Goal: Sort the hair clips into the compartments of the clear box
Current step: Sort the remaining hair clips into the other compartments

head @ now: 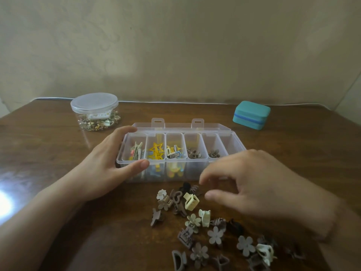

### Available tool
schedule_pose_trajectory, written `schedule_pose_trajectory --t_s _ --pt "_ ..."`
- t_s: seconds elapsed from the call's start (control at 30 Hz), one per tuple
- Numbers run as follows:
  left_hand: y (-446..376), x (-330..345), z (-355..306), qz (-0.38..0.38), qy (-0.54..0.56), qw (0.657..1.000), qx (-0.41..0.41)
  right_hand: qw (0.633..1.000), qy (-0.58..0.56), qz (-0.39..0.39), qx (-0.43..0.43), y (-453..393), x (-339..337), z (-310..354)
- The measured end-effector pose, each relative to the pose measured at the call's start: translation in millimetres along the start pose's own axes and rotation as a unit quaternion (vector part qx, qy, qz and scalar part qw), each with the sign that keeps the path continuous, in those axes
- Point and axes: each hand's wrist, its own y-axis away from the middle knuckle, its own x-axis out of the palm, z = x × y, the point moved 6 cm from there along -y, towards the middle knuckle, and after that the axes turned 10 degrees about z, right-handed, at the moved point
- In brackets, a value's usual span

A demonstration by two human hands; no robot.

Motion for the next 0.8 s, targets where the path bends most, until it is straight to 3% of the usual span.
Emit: schedule_pose_trajectory --t_s 0.2,0.47,0.63,0.73,0.8 --pt "0 -3 1 0.000 -0.021 1.000 0.004 0.999 0.002 -0.043 -0.002 -7 10 9" --pt "0 -5 1 -0.003 -0.040 0.999 0.008 0.999 0.047 0.014 0.010 -9 15 6" --pt "3 -8 -3 -0.022 -0.071 0.997 0.015 0.999 0.012 0.035 -0.008 -6 12 8" --pt "5 -12 -9 -0.053 -0.094 0.994 0.025 0.999 -0.037 -0.028 0.011 -2 -5 -4" --pt "5 -13 -12 -0.065 -0.111 0.991 0.030 0.984 -0.097 -0.151 0.020 5 -22 -16"
